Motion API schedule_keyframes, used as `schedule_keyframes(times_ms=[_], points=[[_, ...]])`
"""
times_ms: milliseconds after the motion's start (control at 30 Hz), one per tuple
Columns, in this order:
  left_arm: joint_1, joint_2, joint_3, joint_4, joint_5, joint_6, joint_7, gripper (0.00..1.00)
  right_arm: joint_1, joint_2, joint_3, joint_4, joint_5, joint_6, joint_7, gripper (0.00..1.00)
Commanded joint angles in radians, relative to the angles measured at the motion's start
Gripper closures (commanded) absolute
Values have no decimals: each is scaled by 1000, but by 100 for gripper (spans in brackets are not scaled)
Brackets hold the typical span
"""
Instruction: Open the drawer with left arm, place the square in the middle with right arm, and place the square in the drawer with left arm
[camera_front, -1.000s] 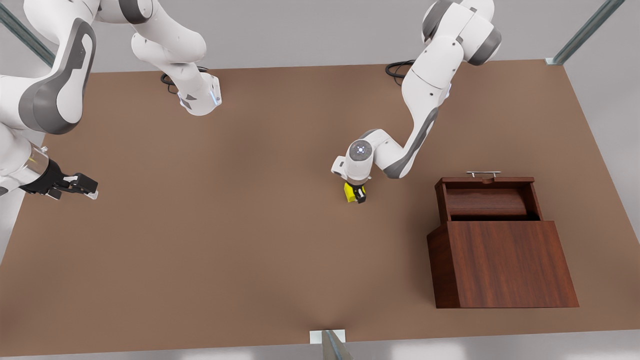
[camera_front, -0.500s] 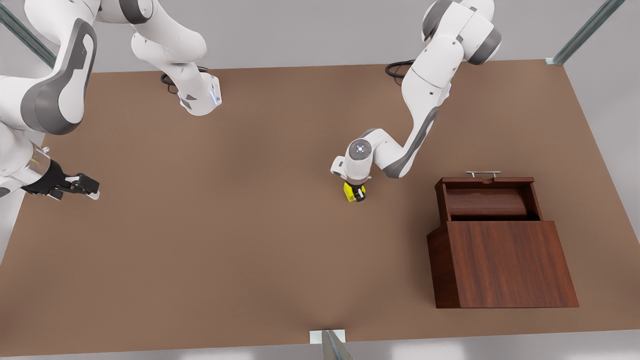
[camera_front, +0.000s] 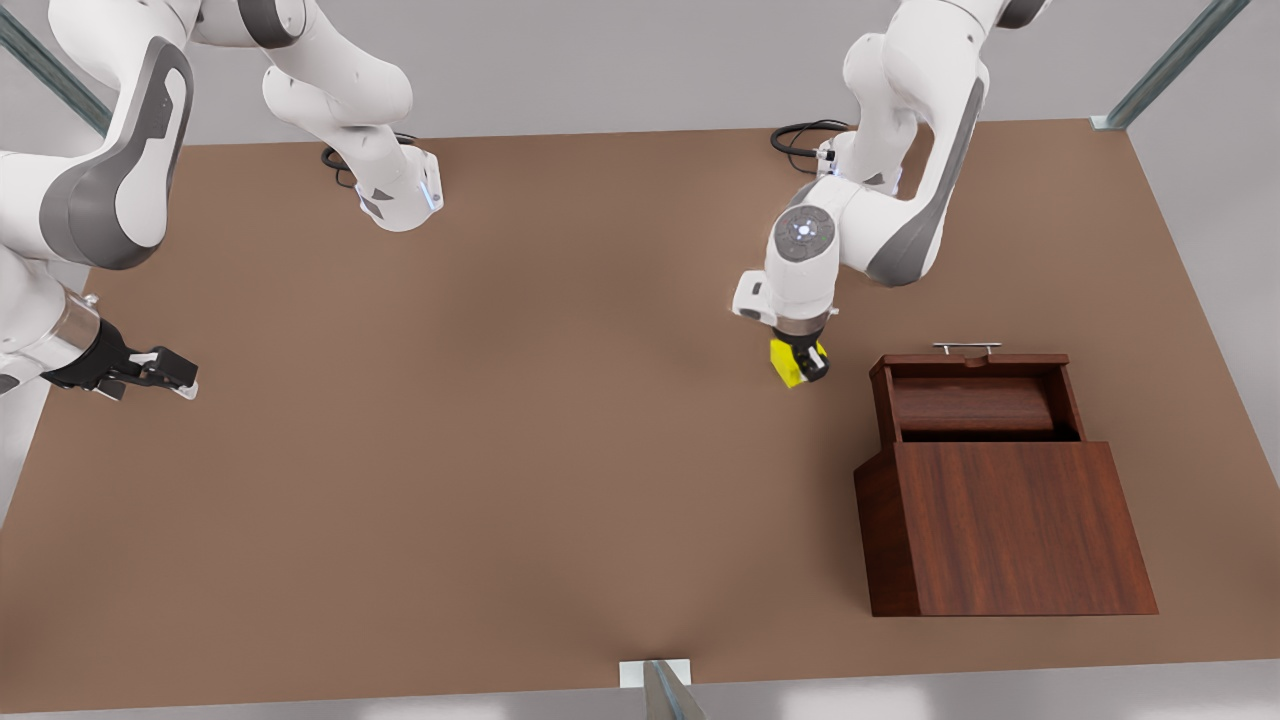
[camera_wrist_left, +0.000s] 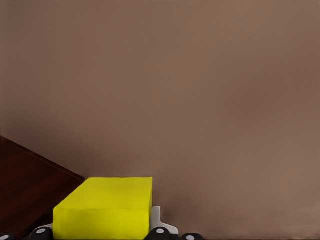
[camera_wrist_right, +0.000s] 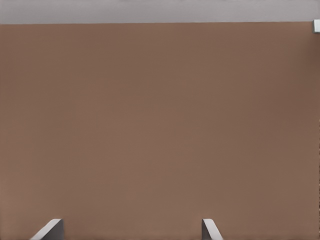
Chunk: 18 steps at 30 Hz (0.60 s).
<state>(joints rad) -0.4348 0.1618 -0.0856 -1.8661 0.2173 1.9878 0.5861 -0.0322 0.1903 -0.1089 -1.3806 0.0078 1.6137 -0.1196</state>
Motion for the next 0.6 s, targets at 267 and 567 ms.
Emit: schedule_keyframes(times_ms=[267, 567], points=[[-1, -10, 374, -1, -173, -1, 549, 31, 3, 1, 0, 0, -2, 0, 0, 0], [15, 79, 487, -1, -176, 22, 663, 0, 3, 1, 0, 0, -2, -2, 0, 0]])
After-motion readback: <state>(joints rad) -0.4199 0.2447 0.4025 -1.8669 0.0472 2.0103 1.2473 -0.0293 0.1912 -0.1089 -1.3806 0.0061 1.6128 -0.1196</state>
